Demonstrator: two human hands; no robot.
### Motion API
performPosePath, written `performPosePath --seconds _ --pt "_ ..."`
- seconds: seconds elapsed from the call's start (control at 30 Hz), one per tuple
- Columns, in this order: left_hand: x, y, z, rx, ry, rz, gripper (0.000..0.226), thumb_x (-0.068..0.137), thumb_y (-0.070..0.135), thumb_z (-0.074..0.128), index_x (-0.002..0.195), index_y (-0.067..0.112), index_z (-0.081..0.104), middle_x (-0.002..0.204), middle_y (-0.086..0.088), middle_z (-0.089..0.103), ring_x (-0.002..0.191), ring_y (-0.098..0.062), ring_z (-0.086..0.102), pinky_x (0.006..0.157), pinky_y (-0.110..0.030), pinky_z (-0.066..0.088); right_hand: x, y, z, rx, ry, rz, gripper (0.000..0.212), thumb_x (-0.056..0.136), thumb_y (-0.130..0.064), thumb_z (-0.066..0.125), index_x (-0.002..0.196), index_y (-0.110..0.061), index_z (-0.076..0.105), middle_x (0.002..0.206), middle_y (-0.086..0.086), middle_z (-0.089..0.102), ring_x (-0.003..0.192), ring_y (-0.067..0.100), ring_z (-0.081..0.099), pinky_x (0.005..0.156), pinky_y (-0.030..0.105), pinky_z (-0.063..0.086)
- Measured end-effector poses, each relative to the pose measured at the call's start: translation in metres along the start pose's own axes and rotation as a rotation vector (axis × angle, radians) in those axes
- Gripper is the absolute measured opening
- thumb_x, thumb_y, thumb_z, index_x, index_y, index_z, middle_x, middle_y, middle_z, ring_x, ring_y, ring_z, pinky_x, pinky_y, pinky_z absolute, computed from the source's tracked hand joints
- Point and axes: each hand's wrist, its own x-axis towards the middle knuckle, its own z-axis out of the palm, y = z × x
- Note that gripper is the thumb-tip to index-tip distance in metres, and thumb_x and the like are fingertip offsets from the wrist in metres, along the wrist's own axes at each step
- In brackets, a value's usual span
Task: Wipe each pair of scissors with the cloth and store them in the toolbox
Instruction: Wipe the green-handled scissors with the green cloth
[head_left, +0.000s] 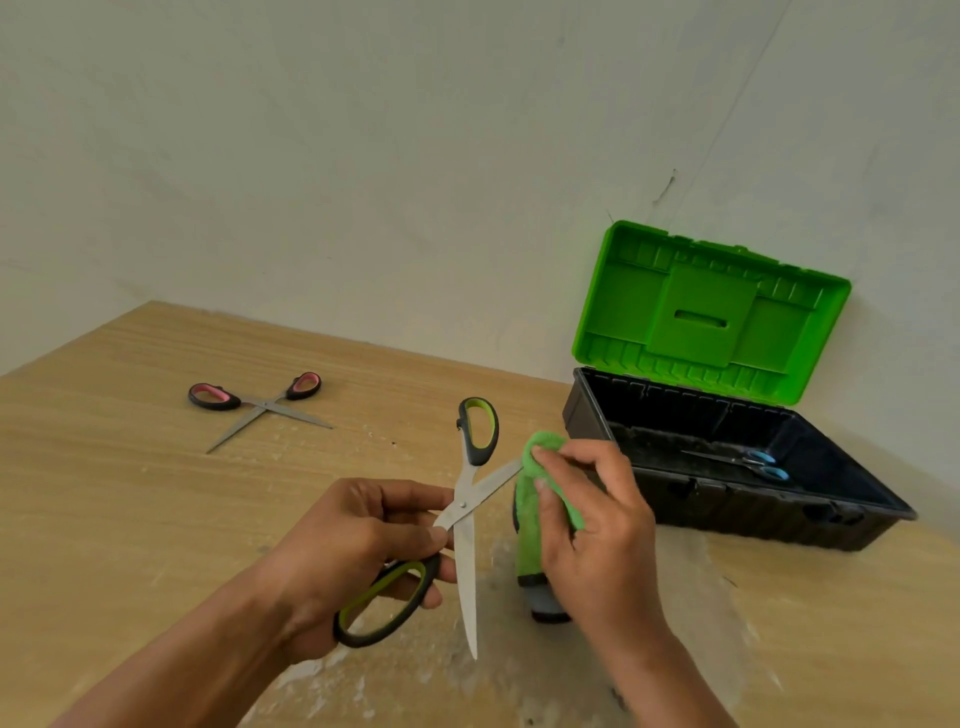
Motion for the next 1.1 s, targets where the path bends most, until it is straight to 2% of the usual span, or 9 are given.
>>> performPosePath --seconds 0.17,0.37,0.5,0.6,0.73,0.83,0.9,1.0,1.1 --pt "-0.002 0.003 -0.002 0.018 -0.001 0.020 0.027 0.084 -0.014 0.060 0.096 0.003 0.078 0.085 -0.027 0.072 0.069 -0.032 0.069 0.053 -0.035 0.056 -0.008 -0.018 0.003 0.044 -0.056 -0.064 0.027 0.091 0.000 0.069 0.118 -0.001 0.073 0.109 0.009 0.062 0.099 0.019 0.063 0.084 0.016 0.054" --pt "-0.004 0.002 0.005 0.166 0.051 0.049 0.027 0.085 -0.014 0.062 0.098 0.004 0.076 0.077 -0.023 0.072 0.066 -0.029 0.072 0.055 -0.036 0.057 -0.001 -0.001 0.002 -0.075 -0.050 0.097 0.034 0.085 0.004 0.074 0.118 -0.003 0.074 0.106 0.005 0.060 0.095 0.019 0.062 0.089 0.005 0.047" --pt "-0.003 0.000 0.007 0.243 0.103 0.060 0.025 0.085 -0.011 0.065 0.098 0.007 0.076 0.081 -0.021 0.074 0.072 -0.033 0.075 0.057 -0.036 0.059 0.002 0.006 -0.004 -0.148 -0.017 0.170 0.037 0.082 0.004 0.077 0.118 -0.003 0.073 0.104 0.006 0.060 0.093 0.020 0.061 0.089 -0.004 0.038" --pt "-0.003 -0.002 0.009 0.314 0.147 0.073 0.024 0.085 -0.009 0.066 0.096 0.010 0.076 0.084 -0.021 0.074 0.072 -0.030 0.076 0.057 -0.036 0.061 0.003 -0.004 -0.010 -0.145 -0.025 0.104 0.036 0.080 0.002 0.079 0.116 -0.001 0.074 0.104 0.007 0.063 0.093 0.019 0.062 0.090 0.001 0.042" --pt "0.000 -0.005 0.010 0.400 0.182 0.112 0.026 0.087 -0.007 0.066 0.092 0.016 0.077 0.085 -0.017 0.075 0.073 -0.027 0.076 0.060 -0.039 0.063 -0.006 -0.041 -0.003 -0.096 -0.270 -0.080 0.033 0.083 -0.006 0.076 0.116 -0.004 0.075 0.110 0.005 0.062 0.101 0.016 0.059 0.084 0.017 0.055" --pt "0.001 -0.010 0.012 0.479 0.172 0.144 0.027 0.087 -0.007 0.064 0.099 0.014 0.077 0.086 -0.012 0.075 0.072 -0.023 0.076 0.060 -0.039 0.063 -0.005 -0.042 0.006 -0.165 -0.373 -0.091 0.034 0.082 0.001 0.076 0.116 -0.004 0.073 0.110 0.005 0.059 0.104 0.020 0.056 0.076 0.026 0.059" --pt "0.001 -0.012 0.011 0.499 0.175 0.159 0.027 0.087 -0.007 0.064 0.101 0.013 0.077 0.086 -0.012 0.074 0.072 -0.023 0.075 0.060 -0.039 0.063 -0.003 -0.042 0.007 -0.177 -0.388 -0.052 0.037 0.081 0.004 0.077 0.116 -0.003 0.073 0.111 0.005 0.058 0.105 0.020 0.055 0.073 0.026 0.060" --pt "0.000 -0.011 0.010 0.484 0.179 0.170 0.027 0.087 -0.008 0.063 0.098 0.012 0.077 0.084 -0.013 0.075 0.072 -0.024 0.076 0.060 -0.040 0.063 -0.005 -0.048 0.005 -0.155 -0.445 -0.126 0.034 0.082 0.000 0.076 0.116 -0.004 0.073 0.113 0.003 0.060 0.105 0.018 0.055 0.076 0.020 0.057" --pt "-0.001 -0.009 0.011 0.428 0.168 0.158 0.023 0.087 -0.007 0.065 0.094 0.012 0.077 0.083 -0.015 0.076 0.073 -0.026 0.076 0.061 -0.040 0.063 -0.002 -0.041 0.002 -0.133 -0.394 -0.092 0.034 0.082 0.002 0.077 0.115 -0.004 0.074 0.111 0.004 0.061 0.105 0.019 0.056 0.080 0.024 0.058"
